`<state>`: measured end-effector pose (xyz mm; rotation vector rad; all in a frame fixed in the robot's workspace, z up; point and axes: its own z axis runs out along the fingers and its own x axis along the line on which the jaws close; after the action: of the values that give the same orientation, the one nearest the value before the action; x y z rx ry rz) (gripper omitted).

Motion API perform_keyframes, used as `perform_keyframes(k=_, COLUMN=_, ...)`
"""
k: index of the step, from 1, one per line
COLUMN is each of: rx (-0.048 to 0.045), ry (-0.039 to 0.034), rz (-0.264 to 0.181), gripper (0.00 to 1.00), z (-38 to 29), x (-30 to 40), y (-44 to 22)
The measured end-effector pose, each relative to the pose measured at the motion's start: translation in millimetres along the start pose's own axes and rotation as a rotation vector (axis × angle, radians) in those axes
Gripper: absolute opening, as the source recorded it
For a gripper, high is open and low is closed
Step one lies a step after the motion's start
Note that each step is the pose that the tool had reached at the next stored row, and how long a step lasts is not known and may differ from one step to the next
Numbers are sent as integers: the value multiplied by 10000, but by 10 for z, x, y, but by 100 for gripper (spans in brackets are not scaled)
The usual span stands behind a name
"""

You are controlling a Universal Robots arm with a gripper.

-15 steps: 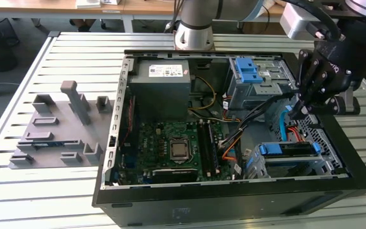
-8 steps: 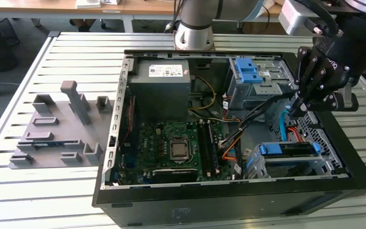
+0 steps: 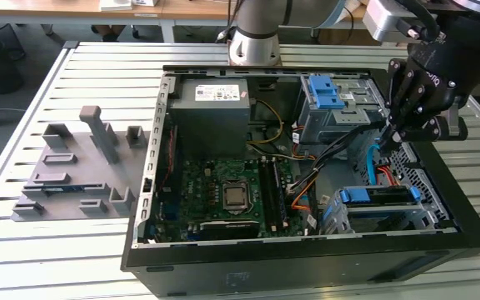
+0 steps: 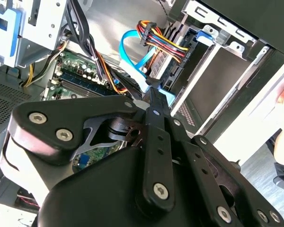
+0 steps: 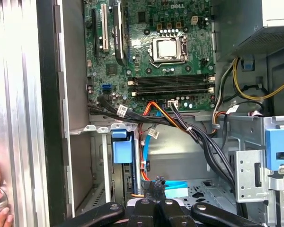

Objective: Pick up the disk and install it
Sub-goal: 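Insert the second disk wire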

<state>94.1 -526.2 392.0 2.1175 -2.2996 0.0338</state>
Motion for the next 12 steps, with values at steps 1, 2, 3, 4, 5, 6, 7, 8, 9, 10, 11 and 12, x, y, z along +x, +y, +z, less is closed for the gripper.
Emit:
perform_keyframes(k=1, rx=3, ry=35, rz=0, gripper=11, z=0, x=-13, y=1)
perform_keyframes(k=2, rx=5, ry=64, rz=-1, gripper=11, z=-1, x=-23, y=1)
perform_keyframes(k=3, rx=7, ry=80, rz=-1, gripper=16, z=-1, x=-31, y=2)
perform_keyframes(k=4, rx=7, ry=88, rz=-1, gripper=23, z=-1, x=-39, y=3)
perform_keyframes(k=5, rx=8, ry=91, rz=-1, gripper=23, z=-1, x=-48, y=4)
perform_keyframes(k=6, rx=8, ry=92, rz=-1, gripper=23, z=-1, x=-56, y=4)
perform_keyframes(k=7, rx=8, ry=92, rz=0, gripper=30, z=-1, x=-67, y=5)
perform_keyframes(k=8, rx=8, ry=95, rz=0, gripper=30, z=0, x=-74, y=6)
perform_keyframes(k=9, rx=8, ry=96, rz=-1, gripper=30, z=2, x=-79, y=6)
perform_keyframes(k=10, rx=8, ry=96, rz=-1, gripper=30, z=8, x=-82, y=6)
perform_keyframes(k=11, rx=9, ry=103, rz=0, gripper=30, z=15, x=-83, y=7)
perform_keyframes(k=12, rx=9, ry=112, rz=-1, gripper=30, z=24, x=-84, y=7)
